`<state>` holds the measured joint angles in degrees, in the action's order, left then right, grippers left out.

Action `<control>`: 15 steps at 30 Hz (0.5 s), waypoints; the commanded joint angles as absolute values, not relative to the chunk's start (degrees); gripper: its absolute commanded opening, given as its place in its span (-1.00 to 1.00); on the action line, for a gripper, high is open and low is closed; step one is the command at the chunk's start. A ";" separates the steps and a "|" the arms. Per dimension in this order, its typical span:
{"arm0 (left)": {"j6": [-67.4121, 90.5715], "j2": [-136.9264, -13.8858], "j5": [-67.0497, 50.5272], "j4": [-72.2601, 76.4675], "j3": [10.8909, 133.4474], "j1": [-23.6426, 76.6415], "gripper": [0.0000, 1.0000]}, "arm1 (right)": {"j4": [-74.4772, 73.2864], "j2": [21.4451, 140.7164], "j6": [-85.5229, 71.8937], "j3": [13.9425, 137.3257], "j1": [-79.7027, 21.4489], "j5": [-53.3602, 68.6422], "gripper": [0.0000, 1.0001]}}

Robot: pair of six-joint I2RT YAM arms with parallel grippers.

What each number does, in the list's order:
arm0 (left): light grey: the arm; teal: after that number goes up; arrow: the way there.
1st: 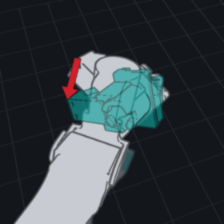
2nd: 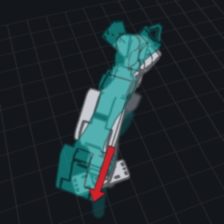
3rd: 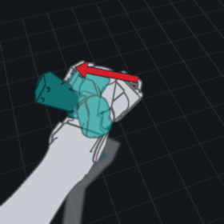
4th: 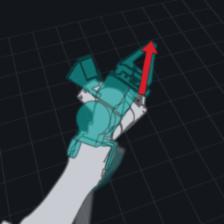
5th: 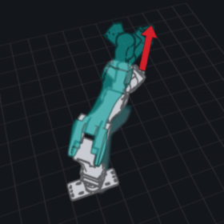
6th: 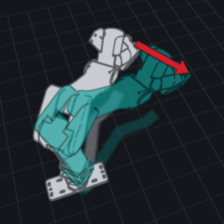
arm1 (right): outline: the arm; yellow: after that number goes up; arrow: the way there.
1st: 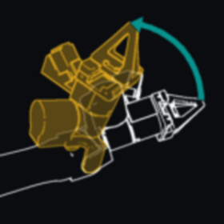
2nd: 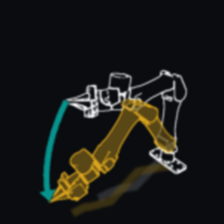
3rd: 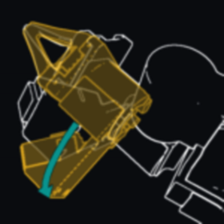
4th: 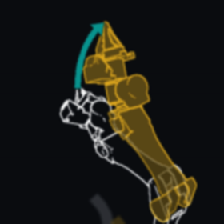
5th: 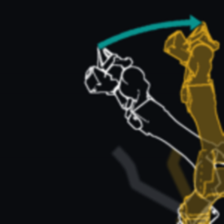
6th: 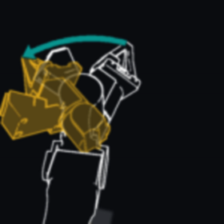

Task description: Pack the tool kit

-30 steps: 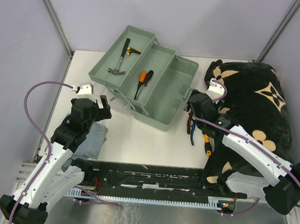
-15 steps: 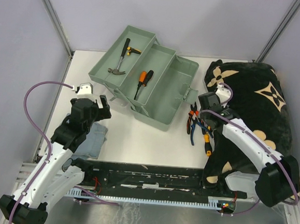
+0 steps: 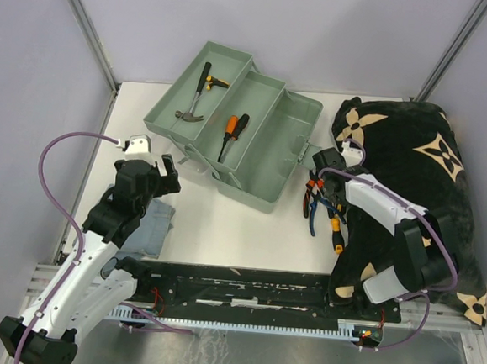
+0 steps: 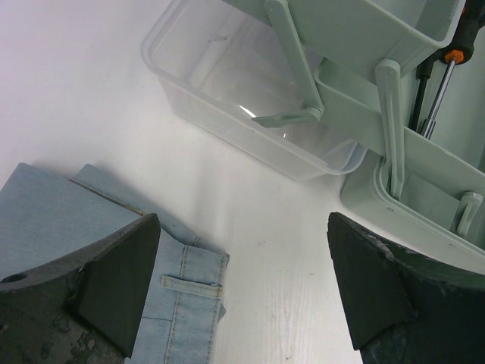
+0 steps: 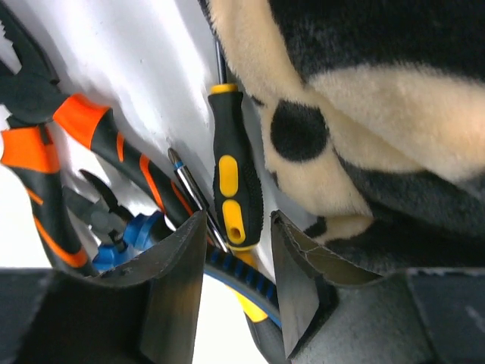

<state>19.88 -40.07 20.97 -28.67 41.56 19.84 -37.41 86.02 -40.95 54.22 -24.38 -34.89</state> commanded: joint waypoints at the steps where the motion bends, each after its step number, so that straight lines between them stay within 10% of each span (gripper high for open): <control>1: 19.76 -39.73 22.60 -27.33 42.10 19.51 0.93 | -35.62 89.40 -39.15 58.58 -22.88 -36.76 -0.07; 15: 19.59 -39.82 22.52 -27.01 42.02 19.51 0.93 | -33.69 97.70 -41.71 57.62 -20.72 -35.25 -0.09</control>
<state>19.88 -40.07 20.99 -28.67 41.56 19.84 -35.53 97.03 -40.38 57.43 -21.61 -34.87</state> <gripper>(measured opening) 0.967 0.443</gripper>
